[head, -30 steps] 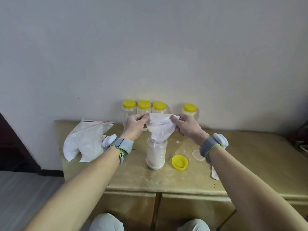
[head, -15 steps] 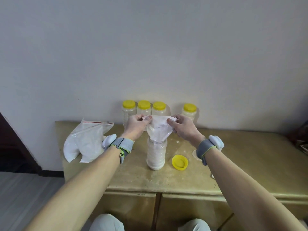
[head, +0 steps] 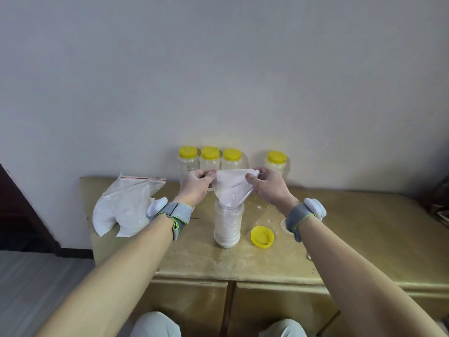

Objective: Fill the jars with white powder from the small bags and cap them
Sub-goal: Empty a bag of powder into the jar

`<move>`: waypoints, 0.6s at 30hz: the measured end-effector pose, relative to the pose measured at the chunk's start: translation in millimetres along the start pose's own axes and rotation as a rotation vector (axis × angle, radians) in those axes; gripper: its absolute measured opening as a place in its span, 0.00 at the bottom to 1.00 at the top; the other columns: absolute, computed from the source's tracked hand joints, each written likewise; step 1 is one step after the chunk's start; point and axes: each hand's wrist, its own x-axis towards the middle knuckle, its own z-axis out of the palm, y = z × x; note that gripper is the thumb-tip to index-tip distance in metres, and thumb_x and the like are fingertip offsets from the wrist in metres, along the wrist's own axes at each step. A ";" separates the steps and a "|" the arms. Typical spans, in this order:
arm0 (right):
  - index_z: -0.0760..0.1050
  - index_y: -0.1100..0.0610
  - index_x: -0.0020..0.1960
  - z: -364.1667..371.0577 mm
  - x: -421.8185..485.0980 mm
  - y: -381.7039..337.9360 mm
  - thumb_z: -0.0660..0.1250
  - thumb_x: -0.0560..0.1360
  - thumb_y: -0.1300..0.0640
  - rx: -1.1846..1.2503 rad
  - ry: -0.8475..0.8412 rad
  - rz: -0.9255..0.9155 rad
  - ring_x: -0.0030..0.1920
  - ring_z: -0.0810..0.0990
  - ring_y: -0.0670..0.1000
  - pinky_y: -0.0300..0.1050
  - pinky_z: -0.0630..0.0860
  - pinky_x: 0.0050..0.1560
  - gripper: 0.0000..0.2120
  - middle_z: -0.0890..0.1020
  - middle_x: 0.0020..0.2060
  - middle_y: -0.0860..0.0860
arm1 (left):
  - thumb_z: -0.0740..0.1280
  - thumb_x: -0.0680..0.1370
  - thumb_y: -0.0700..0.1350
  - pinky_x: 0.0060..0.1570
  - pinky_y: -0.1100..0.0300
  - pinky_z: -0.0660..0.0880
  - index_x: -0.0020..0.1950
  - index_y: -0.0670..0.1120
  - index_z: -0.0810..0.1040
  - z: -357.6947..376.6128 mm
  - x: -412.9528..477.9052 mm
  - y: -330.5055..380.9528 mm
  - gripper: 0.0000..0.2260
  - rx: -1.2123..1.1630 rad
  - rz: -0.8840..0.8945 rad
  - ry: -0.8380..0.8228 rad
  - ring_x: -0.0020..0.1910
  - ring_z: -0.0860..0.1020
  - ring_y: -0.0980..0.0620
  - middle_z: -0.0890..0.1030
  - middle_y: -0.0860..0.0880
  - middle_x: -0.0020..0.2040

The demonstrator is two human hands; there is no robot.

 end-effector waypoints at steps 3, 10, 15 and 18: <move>0.78 0.56 0.51 2.6 1.8 -0.8 0.69 0.78 0.54 -0.001 -0.005 -0.001 0.35 0.77 0.49 0.47 0.74 0.43 0.06 0.80 0.36 0.50 | 0.74 0.77 0.50 0.33 0.73 0.71 0.45 0.45 0.82 3.7 -2.7 4.3 0.09 0.045 0.051 -0.009 0.39 0.77 0.56 0.82 0.51 0.42; 0.76 0.52 0.45 -0.7 2.0 -1.0 0.69 0.78 0.55 -0.026 -0.019 -0.014 0.35 0.76 0.49 0.46 0.73 0.42 0.04 0.78 0.34 0.49 | 0.77 0.74 0.53 0.47 0.62 0.75 0.50 0.47 0.78 0.1 -0.6 6.6 0.13 0.198 0.055 -0.112 0.45 0.79 0.54 0.82 0.53 0.45; 0.77 0.53 0.45 -1.6 2.6 -1.0 0.70 0.77 0.54 -0.033 -0.033 -0.017 0.33 0.74 0.47 0.43 0.71 0.39 0.04 0.77 0.32 0.48 | 0.76 0.73 0.56 0.42 0.60 0.73 0.44 0.46 0.77 2.9 0.4 15.0 0.16 0.199 0.072 -0.080 0.40 0.77 0.53 0.80 0.51 0.40; 0.76 0.51 0.42 -0.7 5.5 -1.1 0.71 0.77 0.53 -0.054 -0.026 -0.024 0.36 0.76 0.49 0.48 0.74 0.43 0.06 0.78 0.33 0.48 | 0.77 0.72 0.56 0.48 0.57 0.78 0.50 0.45 0.76 12.1 -2.2 12.6 0.19 0.227 0.027 -0.205 0.47 0.80 0.51 0.82 0.49 0.47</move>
